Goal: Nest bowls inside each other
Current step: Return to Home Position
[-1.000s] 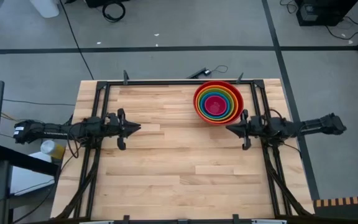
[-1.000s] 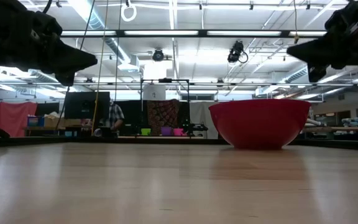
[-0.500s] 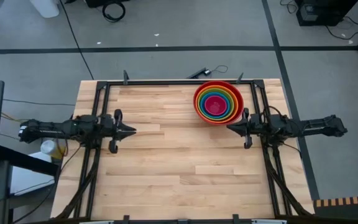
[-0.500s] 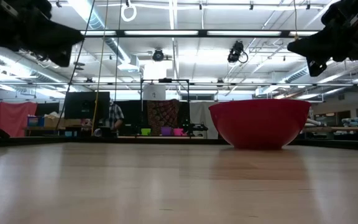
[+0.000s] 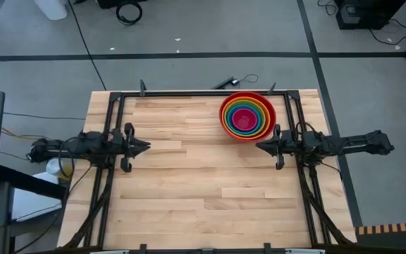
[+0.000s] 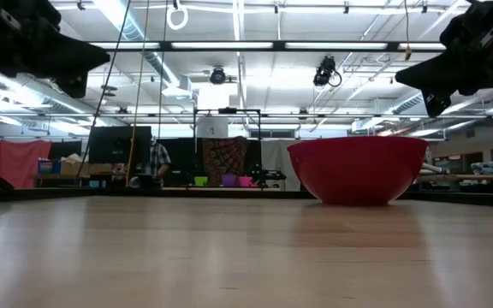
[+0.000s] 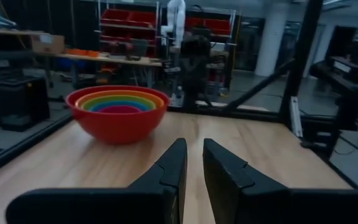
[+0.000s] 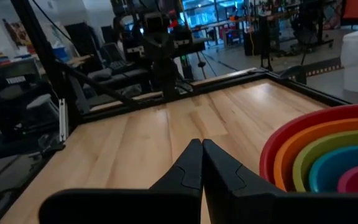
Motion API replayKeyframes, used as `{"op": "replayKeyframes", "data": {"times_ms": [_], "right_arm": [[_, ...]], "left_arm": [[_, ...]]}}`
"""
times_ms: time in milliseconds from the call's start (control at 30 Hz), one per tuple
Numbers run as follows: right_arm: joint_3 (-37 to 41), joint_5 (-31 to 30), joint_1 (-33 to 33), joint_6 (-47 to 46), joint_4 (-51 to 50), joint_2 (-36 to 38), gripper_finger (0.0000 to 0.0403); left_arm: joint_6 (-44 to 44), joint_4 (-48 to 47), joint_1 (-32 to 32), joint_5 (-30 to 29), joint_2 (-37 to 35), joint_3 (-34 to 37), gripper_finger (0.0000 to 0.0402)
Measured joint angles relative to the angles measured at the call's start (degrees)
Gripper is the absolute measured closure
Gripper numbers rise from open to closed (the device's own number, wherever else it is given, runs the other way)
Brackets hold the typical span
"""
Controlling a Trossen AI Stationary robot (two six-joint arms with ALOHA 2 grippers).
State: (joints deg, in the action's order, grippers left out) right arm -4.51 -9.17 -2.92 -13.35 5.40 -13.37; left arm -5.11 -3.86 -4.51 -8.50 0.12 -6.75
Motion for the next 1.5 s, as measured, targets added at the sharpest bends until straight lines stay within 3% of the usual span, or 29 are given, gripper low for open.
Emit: {"op": "replayKeyframes", "data": {"times_ms": [300,533,1500], "right_arm": [[4.2,-0.3,0.1,0.0,6.3,-0.1,0.039],[4.2,-3.3,0.1,3.4,6.2,-0.3,0.039],[4.2,-3.2,0.1,2.9,6.3,-0.7,0.0389]], "left_arm": [[1.8,6.3,0.2,-0.4,0.1,6.3,0.0347],[0.4,5.4,0.2,3.2,0.6,6.3,0.0347],[-0.1,5.8,0.2,3.0,0.6,6.3,0.0347]]}}
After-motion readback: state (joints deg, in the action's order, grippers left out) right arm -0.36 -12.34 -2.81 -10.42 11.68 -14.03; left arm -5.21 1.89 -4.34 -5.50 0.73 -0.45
